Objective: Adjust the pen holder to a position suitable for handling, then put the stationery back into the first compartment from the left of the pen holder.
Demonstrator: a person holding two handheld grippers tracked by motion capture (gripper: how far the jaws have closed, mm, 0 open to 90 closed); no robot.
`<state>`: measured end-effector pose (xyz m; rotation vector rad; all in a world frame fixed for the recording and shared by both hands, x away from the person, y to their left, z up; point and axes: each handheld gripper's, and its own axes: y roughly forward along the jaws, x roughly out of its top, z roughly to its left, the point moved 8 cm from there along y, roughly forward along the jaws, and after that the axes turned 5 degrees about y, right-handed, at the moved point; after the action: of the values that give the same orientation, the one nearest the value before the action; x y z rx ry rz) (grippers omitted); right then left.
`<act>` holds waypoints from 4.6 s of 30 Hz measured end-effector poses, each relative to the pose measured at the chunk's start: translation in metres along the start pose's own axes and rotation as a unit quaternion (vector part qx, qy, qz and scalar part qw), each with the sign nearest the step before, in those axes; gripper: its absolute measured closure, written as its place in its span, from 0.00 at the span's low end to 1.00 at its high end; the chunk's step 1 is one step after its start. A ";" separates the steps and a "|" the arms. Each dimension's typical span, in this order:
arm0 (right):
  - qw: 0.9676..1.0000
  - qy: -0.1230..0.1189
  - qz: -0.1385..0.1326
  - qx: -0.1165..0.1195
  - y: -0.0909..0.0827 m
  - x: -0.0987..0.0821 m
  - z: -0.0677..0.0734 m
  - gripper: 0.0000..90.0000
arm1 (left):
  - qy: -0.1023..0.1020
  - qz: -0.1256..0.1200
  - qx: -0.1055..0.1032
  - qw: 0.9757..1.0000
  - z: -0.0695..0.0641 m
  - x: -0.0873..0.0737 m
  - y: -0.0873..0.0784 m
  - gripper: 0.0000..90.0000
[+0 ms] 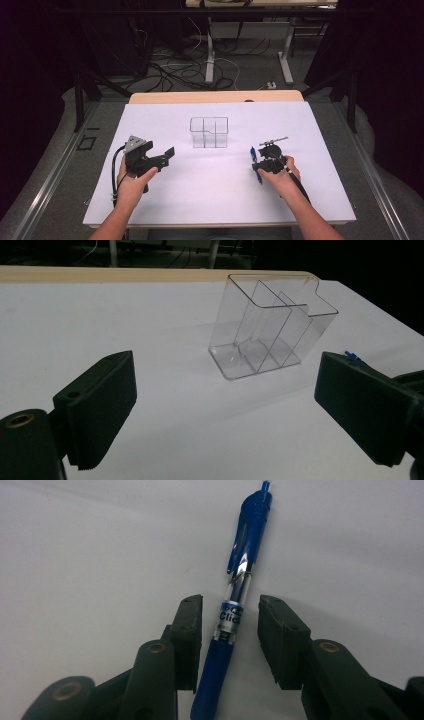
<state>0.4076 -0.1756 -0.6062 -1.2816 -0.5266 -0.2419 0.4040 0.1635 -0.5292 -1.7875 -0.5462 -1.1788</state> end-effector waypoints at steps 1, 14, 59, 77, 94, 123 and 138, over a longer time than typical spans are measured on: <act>1.000 -0.003 0.002 0.002 0.001 -0.001 0.001 0.71 | 0.000 0.000 0.000 1.000 0.000 0.000 0.000 0.11; 1.000 0.005 0.011 -0.007 0.001 -0.003 0.004 0.88 | 0.002 0.000 0.001 1.000 0.000 0.001 0.000 0.12; 0.998 -0.043 -0.009 0.039 -0.029 0.009 0.006 0.89 | 0.023 -0.013 -0.014 1.000 -0.007 0.005 -0.003 0.18; 0.993 -0.088 0.004 0.075 -0.048 0.023 0.024 0.89 | 0.048 -0.014 -0.039 0.998 -0.022 0.007 -0.002 0.15; 0.977 -0.156 0.043 0.136 -0.068 0.038 0.062 0.89 | 0.151 -0.016 -0.051 0.987 -0.050 0.008 0.001 0.19; 0.953 -0.207 0.111 0.190 -0.082 0.042 0.094 0.89 | 0.441 0.013 -0.047 0.896 -0.106 0.007 0.012 0.40; 0.951 -0.208 0.125 0.192 -0.080 0.039 0.096 0.89 | 0.498 0.033 -0.065 0.864 -0.124 0.001 0.018 0.47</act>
<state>0.3819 -0.1015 -0.5012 -1.0023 -0.7216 0.3387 0.3573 0.0473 -0.5182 -1.0394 0.2158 -1.8931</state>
